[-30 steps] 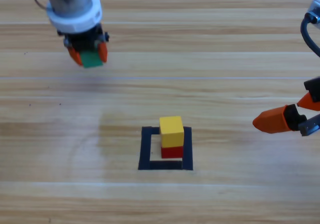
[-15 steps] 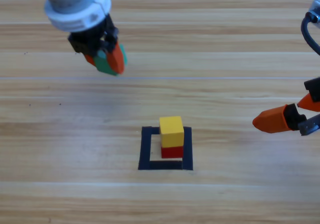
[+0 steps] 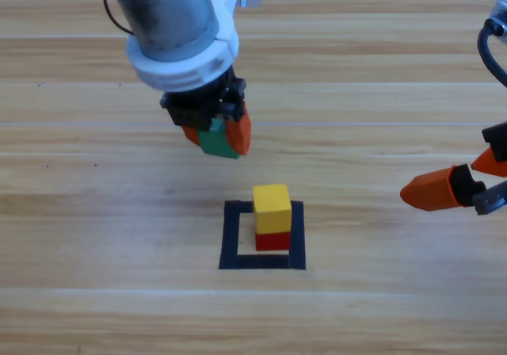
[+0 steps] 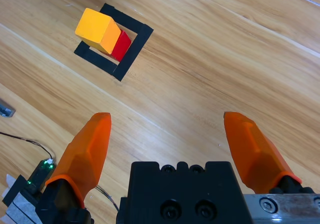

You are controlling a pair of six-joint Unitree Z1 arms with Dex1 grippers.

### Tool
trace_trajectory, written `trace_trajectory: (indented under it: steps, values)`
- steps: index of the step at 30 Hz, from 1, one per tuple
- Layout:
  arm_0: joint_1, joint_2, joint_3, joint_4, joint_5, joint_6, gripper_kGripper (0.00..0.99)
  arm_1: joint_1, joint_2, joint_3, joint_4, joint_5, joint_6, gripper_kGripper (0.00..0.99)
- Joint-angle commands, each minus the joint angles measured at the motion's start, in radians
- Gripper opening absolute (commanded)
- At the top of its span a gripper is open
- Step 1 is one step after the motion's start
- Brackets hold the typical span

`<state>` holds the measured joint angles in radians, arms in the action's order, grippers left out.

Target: Stack the blocks in the rectangular block: red at the bottom, yellow in the middle, green on top

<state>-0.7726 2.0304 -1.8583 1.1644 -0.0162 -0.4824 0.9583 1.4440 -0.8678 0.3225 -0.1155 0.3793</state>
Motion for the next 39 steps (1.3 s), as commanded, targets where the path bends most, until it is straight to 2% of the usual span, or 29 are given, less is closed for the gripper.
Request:
trace_trajectory:
  steps: [1,6,10,15,39]
  values:
    - [-0.036,0.059,-0.021,0.029,0.019,-0.163,0.000,-0.026,-0.016,0.023,-0.013,-0.003,0.000,0.989]
    - [-0.070,0.063,-0.068,0.070,0.056,-0.358,0.000,-0.026,-0.017,0.023,-0.013,-0.003,0.000,0.989]
    - [-0.097,0.076,-0.098,0.080,0.073,-0.430,0.000,-0.026,-0.017,0.023,-0.013,-0.001,0.000,0.989]
    - [-0.132,0.162,-0.205,0.144,0.088,-0.436,0.000,-0.026,-0.017,0.023,-0.013,-0.001,0.000,0.989]
    - [-0.152,0.271,-0.277,0.166,0.093,-0.370,0.000,-0.026,-0.013,0.023,-0.013,-0.001,0.000,0.989]
